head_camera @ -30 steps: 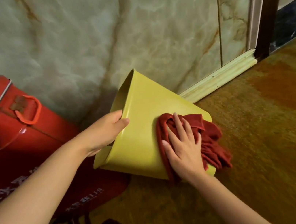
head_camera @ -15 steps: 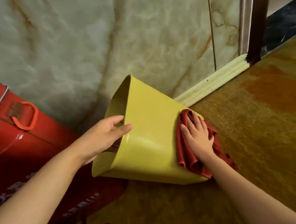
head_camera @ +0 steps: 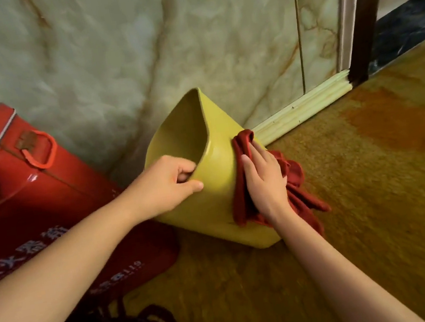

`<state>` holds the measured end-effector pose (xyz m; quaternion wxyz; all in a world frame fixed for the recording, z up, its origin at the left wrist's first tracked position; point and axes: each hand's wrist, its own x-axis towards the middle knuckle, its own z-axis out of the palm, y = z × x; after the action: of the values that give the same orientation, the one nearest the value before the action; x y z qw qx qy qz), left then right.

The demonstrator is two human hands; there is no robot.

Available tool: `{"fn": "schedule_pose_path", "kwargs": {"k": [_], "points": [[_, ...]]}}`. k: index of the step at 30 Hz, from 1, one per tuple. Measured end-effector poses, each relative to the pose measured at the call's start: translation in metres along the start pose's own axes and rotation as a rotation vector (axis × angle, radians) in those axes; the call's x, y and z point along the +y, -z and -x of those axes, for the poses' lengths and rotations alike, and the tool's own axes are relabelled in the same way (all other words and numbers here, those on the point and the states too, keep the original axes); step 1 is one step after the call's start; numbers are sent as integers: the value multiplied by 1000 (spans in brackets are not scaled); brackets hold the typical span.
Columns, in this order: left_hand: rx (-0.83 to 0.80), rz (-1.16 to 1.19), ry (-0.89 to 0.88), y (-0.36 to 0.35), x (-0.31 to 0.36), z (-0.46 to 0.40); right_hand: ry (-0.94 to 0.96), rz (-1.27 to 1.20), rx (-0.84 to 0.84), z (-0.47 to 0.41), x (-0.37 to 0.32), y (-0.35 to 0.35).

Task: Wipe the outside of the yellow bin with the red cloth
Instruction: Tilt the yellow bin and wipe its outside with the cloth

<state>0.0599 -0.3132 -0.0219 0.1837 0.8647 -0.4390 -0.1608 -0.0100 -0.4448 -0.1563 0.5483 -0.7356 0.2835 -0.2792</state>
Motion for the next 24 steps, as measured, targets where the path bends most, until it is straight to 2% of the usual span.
{"fn": "schedule_pose_path", "kwargs": {"k": [3,6,9,11,13,16,24], "points": [[25,91,-3,13,33,-25,194,-74,122,0,-24,11],[-45,229,92,20,43,-30,339,-23,77,1,-29,14],[-157,384,101,19,26,2,394,28,32,10,-21,11],[-220,256,107,22,5,32,419,59,22,11,-23,7],[-177,101,137,25,-13,53,404,92,18,8,-28,3],[7,132,132,29,-24,60,375,131,28,11,-37,-3],[-34,348,154,36,-7,19,552,367,181,29,-56,-43]]}}
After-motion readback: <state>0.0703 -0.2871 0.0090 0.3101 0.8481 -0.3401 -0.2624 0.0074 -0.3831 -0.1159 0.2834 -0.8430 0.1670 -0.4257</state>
